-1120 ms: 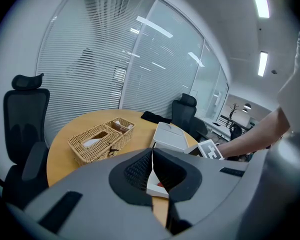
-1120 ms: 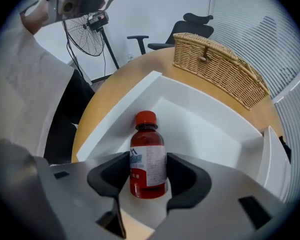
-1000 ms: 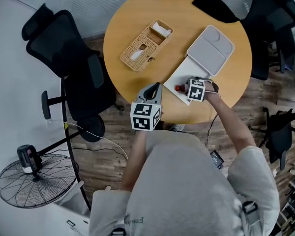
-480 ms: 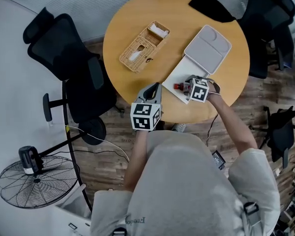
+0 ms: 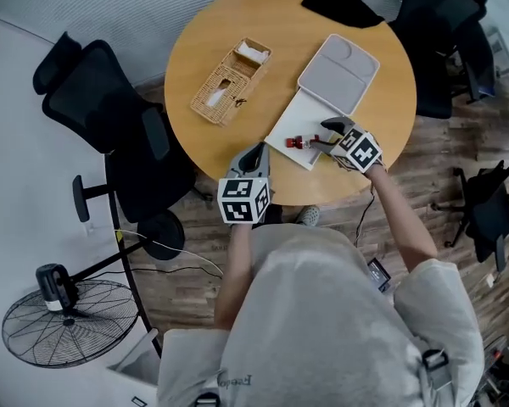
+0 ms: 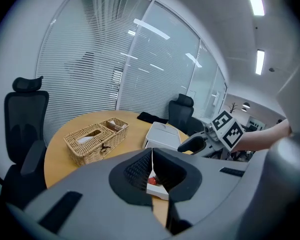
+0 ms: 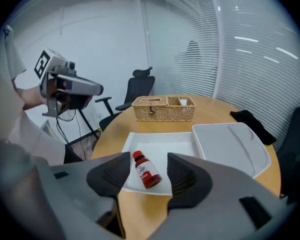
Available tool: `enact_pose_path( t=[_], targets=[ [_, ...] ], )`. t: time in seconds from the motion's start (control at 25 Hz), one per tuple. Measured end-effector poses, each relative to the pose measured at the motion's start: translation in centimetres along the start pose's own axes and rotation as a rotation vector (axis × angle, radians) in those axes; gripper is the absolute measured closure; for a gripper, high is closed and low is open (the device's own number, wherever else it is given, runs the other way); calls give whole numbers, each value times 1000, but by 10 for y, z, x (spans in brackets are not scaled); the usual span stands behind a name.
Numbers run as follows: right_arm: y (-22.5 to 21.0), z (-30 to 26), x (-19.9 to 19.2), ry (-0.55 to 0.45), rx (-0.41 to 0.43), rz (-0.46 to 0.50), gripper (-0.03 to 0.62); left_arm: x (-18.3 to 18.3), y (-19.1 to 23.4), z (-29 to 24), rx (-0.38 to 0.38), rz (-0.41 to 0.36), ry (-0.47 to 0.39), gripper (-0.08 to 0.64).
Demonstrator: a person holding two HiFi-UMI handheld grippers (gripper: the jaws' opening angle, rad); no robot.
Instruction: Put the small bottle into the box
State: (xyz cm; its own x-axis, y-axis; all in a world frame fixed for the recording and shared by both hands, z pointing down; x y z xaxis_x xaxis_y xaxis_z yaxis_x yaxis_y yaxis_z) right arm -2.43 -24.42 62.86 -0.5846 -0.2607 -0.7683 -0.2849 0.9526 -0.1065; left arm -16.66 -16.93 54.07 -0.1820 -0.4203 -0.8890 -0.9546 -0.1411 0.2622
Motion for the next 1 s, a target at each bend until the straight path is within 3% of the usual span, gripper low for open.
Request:
enact_pose_path(
  t=[0.2, 0.48, 0.76, 1.0],
  targets=[
    [6, 33, 8, -141, -64, -125, 354, 3, -13, -1, 12, -37, -23, 531],
    [17, 65, 17, -306, -158, -255, 356, 0, -33, -1, 6, -29, -49, 531],
    [51, 79, 15, -410, -162, -300, 365, -8, -62, 4, -31, -60, -49, 531],
    [59, 93, 8, -505, -240, -386, 372, -15, -69, 12, -27, -62, -45, 531]
  ],
)
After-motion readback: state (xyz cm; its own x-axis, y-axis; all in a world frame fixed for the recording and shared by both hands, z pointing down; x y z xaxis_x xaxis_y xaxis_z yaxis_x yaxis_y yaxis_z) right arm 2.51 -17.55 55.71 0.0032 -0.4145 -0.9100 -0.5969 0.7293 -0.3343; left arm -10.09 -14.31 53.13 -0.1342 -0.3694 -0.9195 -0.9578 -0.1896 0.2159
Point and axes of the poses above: the fingertips, and each gripper's own axes: z backward along the fingers, y to its left, x out of its top, the point moved 2 cm from there along z, backward along the fingers, and after that the axes turned 10 degrees about -y, right-handed, at the moved point
